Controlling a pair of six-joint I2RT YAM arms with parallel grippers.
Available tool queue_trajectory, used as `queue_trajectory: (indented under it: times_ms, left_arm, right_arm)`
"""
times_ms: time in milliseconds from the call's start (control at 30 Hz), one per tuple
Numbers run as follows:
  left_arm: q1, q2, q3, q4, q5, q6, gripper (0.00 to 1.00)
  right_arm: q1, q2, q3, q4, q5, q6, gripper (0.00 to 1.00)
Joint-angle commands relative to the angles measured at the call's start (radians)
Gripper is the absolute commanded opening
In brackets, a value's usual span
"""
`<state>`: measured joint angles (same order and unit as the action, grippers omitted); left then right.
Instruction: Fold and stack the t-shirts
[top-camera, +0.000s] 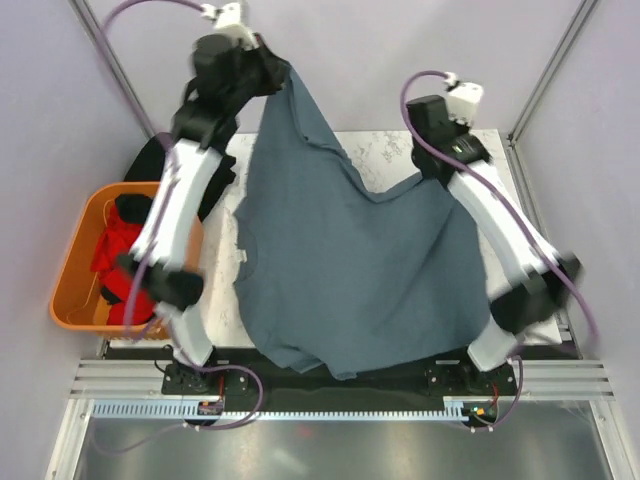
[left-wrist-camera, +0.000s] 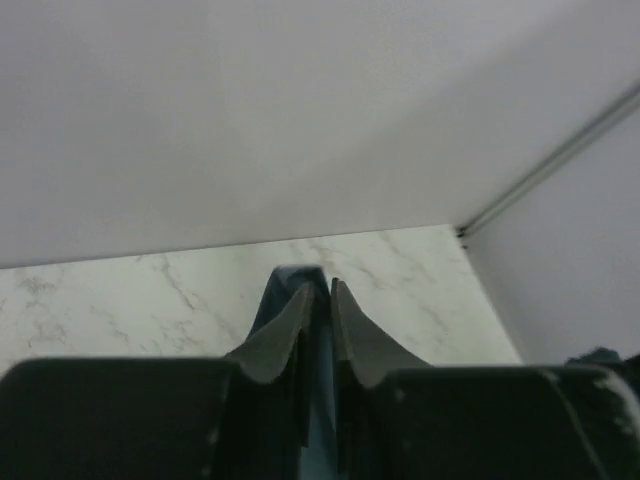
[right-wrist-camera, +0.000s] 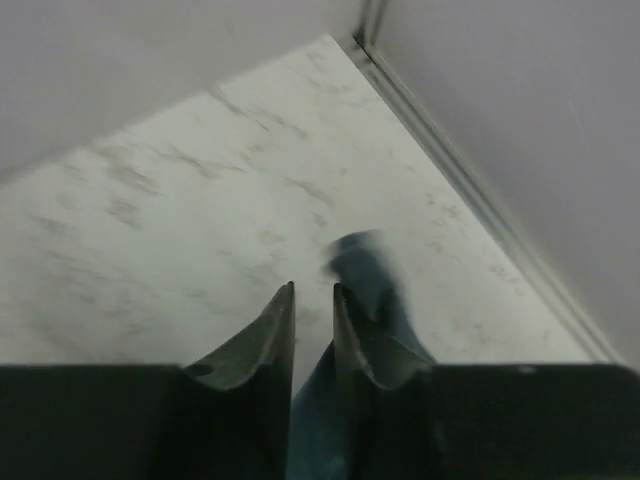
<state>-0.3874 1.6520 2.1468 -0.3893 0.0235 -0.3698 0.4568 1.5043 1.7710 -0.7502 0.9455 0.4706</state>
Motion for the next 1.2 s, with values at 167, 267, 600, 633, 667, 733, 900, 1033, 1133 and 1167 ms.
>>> queue_trajectory:
  times_ms: [167,267,600,633,667,733,900,1033,1133,1167]
  left_arm:
    - [0.208,0.705,0.476,-0.557,0.279,-0.112,0.84]
    - [0.205,0.537,0.124,-0.407,0.248,-0.098,0.86]
    - [0.164,0.136,-0.414,-0.321,0.168,-0.11,0.86]
    - [0.156,0.108,-0.456,-0.297,0.164,-0.115,0.86]
    - [0.147,0.086,-0.535,-0.28,0.156,-0.118,0.86]
    - [0.125,0.034,-0.606,-0.232,0.156,-0.129,0.86]
    - [0.082,0.022,-0.789,-0.129,0.176,-0.172,0.84]
    - [0.071,0.044,-0.877,-0.004,0.199,-0.231,0.83]
    - [0.073,0.104,-0.877,0.04,0.197,-0.251,0.83]
    - [0.073,0.162,-0.855,0.043,0.207,-0.253,0.83]
  right_arm:
    - [-0.225,0.464,0.167,-0.212,-0.163,0.031,0.98]
    - [-0.224,0.332,-0.036,-0.071,-0.246,0.033,0.98]
    - [-0.225,0.059,-0.399,0.028,-0.58,0.051,0.98]
    - [-0.225,0.05,-0.447,0.041,-0.605,0.048,0.98]
    - [-0.225,0.042,-0.464,0.057,-0.622,0.043,0.98]
    - [-0.227,0.043,-0.492,0.069,-0.669,0.027,0.98]
    - [-0.291,0.123,-0.507,0.109,-0.852,0.0,0.98]
    - [-0.317,0.243,-0.452,0.11,-0.892,-0.033,0.98]
    - [-0.333,0.336,-0.417,0.124,-0.927,-0.04,0.98]
    - [-0.337,0.359,-0.406,0.127,-0.933,-0.033,0.98]
